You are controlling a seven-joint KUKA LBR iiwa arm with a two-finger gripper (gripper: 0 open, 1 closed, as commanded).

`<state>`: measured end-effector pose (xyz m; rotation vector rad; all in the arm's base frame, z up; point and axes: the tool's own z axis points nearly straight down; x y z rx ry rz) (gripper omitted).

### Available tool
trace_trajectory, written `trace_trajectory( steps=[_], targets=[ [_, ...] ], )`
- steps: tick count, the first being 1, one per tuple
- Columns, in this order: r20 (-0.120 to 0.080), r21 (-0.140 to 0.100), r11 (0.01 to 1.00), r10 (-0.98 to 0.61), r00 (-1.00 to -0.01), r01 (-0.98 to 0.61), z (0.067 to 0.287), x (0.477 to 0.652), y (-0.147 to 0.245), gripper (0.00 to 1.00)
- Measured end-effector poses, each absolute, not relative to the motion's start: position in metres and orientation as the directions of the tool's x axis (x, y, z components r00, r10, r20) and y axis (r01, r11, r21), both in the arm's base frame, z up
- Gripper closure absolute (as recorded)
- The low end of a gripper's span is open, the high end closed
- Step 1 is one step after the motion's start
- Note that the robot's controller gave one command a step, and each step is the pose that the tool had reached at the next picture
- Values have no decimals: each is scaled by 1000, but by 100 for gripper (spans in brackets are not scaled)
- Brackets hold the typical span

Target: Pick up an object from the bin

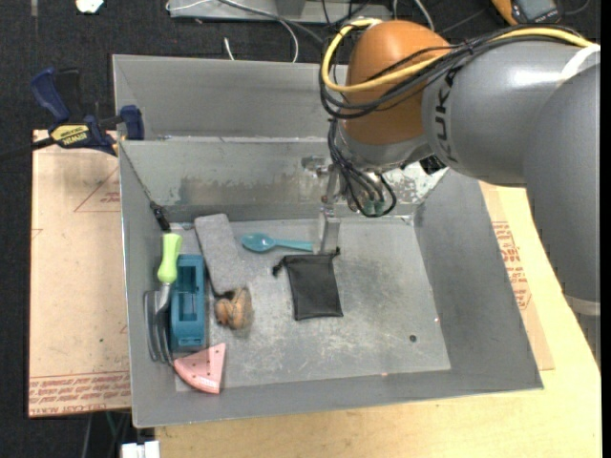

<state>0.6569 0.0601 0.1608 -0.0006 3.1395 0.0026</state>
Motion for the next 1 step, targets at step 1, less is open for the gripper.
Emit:
trace_trajectory(
  steps=[1],
  targets=[
    [-3,4,999,48,-999,48,91,630,65,0]
  ],
)
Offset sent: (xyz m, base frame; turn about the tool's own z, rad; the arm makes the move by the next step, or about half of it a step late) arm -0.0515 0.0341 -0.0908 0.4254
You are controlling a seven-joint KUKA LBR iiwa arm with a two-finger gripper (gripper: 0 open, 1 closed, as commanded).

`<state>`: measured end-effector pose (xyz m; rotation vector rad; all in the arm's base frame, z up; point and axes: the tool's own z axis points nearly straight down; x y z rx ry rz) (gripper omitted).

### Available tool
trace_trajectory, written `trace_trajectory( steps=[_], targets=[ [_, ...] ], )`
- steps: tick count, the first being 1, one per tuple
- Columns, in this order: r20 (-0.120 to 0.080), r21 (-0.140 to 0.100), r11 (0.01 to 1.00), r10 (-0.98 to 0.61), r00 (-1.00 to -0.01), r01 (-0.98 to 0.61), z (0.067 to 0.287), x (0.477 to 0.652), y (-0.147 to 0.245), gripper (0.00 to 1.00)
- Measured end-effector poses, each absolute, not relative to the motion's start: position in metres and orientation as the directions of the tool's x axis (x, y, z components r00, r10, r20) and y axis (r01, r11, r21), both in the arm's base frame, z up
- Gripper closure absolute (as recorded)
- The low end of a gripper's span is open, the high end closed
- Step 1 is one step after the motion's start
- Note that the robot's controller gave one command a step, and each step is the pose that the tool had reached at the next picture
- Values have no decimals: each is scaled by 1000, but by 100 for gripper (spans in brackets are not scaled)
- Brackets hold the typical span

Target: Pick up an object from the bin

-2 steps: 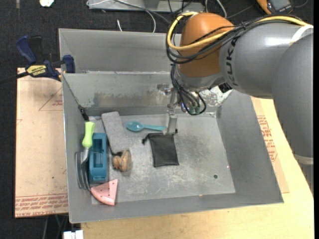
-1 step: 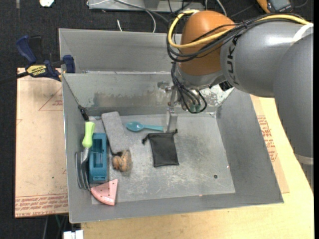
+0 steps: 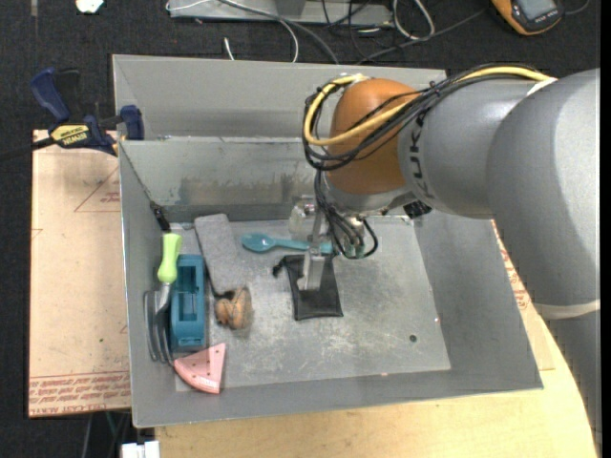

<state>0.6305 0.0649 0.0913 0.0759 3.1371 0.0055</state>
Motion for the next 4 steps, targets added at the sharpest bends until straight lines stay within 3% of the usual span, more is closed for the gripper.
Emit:
trace_trajectory(
  steps=[1,3,4],
  targets=[
    [-13,10,912,411,-912,411,71,606,95,100],
    [-14,10,912,410,-912,410,71,606,95,100],
    [-11,9,914,405,-914,405,144,606,98,100]
  ],
)
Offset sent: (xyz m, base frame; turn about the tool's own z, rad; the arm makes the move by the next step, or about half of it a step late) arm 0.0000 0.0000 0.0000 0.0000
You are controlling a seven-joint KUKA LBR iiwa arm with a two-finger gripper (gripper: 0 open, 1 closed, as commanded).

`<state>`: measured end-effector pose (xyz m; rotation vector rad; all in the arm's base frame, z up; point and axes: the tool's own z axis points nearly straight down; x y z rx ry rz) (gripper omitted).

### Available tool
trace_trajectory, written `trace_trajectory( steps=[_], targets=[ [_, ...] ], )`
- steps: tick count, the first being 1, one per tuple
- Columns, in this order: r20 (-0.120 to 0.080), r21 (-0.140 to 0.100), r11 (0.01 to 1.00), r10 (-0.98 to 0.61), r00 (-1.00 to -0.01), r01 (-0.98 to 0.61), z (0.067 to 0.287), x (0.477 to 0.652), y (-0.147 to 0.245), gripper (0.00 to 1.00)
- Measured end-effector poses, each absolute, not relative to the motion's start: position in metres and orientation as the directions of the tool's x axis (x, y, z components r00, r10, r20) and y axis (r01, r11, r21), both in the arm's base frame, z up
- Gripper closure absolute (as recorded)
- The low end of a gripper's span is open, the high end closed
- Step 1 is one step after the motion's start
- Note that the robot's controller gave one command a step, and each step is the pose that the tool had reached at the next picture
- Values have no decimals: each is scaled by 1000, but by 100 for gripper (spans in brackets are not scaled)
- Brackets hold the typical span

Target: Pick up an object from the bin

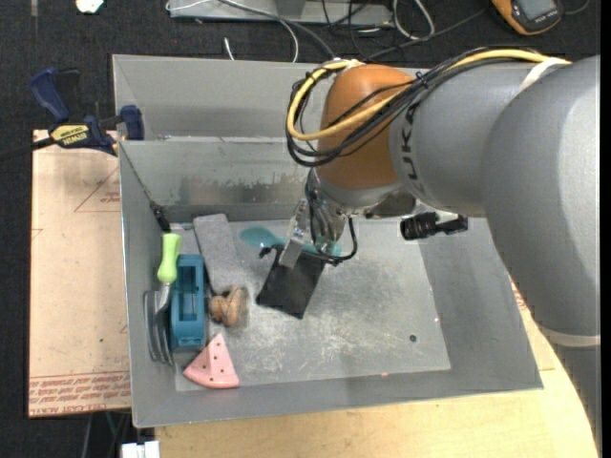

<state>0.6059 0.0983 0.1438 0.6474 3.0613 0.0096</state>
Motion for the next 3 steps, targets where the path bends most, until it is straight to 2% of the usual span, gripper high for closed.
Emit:
trace_trajectory(
  steps=[1,2,3],
  targets=[
    [-9,7,922,388,-922,388,175,600,100,100],
    [-10,9,910,415,-910,415,243,602,109,100],
    [-15,11,922,386,-922,386,212,605,107,100]
  ],
)
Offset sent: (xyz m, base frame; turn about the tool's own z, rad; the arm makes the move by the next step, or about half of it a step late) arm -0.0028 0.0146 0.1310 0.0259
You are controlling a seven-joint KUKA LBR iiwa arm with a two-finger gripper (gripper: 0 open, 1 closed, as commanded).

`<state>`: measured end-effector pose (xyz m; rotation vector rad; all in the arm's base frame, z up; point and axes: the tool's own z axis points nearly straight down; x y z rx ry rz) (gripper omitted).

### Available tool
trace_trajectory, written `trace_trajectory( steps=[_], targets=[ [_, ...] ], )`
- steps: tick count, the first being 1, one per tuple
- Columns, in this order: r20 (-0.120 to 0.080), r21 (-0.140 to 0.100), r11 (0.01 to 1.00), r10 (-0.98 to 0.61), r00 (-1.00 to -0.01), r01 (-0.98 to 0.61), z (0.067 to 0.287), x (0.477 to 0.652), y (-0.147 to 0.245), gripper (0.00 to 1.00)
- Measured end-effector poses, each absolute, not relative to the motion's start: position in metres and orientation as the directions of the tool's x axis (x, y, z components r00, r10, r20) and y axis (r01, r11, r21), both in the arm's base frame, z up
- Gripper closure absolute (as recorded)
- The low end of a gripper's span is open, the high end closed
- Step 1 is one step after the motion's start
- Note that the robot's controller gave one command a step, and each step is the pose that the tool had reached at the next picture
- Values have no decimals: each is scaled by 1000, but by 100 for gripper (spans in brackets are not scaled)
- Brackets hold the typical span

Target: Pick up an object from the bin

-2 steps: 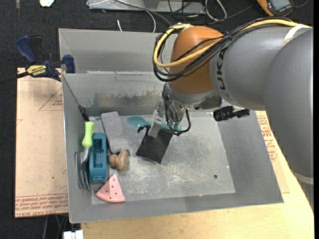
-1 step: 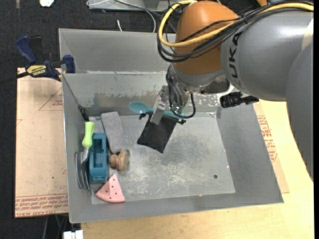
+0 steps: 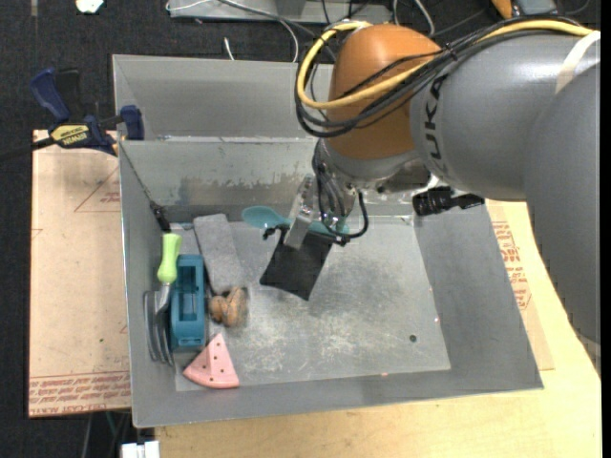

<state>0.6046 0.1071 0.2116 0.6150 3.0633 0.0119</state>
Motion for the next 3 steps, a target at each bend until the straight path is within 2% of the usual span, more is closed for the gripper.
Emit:
trace_trajectory(
  steps=[1,2,3],
  targets=[
    [-18,15,928,374,-927,373,169,605,145,100],
    [-17,13,907,420,-907,420,102,601,133,100],
    [-19,16,898,439,-898,439,73,597,127,100]
  ],
)
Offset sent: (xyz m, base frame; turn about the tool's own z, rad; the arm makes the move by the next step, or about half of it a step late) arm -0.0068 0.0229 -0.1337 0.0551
